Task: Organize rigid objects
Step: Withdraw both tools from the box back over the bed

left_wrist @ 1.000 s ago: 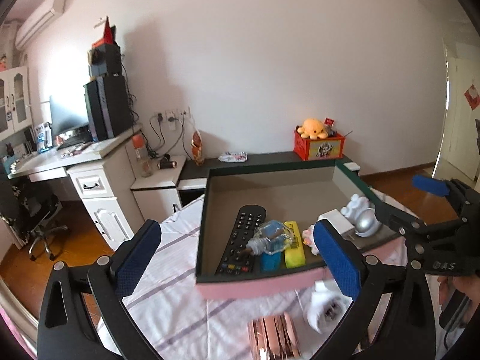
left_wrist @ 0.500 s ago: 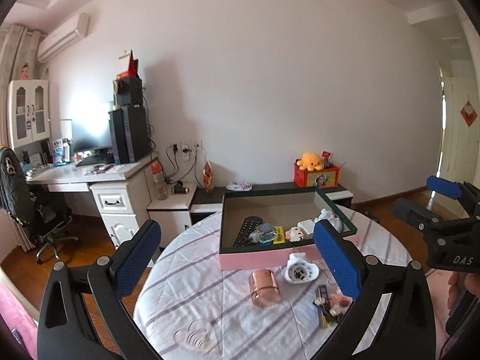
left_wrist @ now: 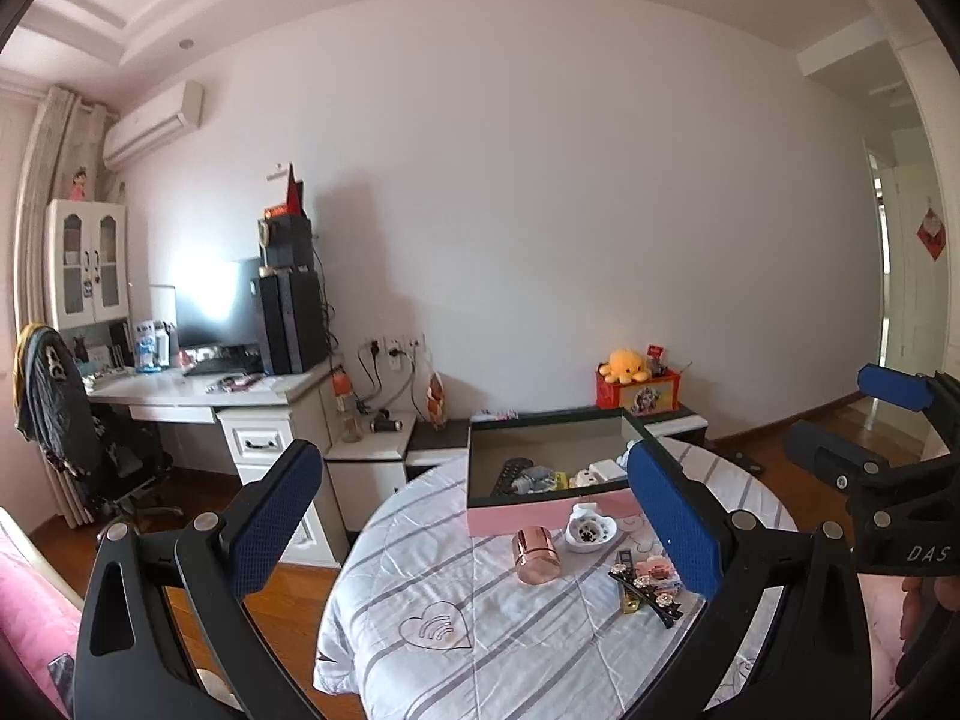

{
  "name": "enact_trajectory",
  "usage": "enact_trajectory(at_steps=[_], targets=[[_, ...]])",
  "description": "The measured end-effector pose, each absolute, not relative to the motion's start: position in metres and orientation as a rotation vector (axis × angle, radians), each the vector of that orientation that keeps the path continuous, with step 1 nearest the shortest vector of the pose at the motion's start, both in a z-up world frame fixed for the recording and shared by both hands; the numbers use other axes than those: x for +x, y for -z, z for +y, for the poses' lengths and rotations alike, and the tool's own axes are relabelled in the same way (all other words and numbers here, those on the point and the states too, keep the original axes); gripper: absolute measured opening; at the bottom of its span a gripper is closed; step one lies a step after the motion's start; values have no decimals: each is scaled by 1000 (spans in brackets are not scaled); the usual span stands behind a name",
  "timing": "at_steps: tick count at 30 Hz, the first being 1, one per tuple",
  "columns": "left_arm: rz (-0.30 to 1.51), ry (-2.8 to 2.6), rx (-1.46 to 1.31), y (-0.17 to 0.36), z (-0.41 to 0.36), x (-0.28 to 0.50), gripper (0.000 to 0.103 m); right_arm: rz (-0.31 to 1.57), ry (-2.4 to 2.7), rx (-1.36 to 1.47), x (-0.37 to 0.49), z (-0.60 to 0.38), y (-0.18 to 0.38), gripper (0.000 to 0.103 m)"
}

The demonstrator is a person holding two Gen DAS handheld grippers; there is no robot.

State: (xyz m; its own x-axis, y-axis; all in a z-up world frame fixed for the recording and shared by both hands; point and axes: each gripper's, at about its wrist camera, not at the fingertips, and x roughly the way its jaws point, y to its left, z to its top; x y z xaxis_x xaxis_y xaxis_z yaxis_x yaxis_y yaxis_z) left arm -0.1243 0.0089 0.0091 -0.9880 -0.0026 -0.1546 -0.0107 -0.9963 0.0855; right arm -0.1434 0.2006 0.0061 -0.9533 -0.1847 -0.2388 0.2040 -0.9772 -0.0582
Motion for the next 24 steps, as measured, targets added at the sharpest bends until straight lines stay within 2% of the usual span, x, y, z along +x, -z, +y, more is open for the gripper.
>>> enact_trajectory(at_steps=[9,24], targets=[[137,-3130,-151,-20,7,-83,103,151,2937,270,-101,194,-19,103],[157,-3138,-147,-21,9,-75,103,171,2940,227,-82,193,-26,103]])
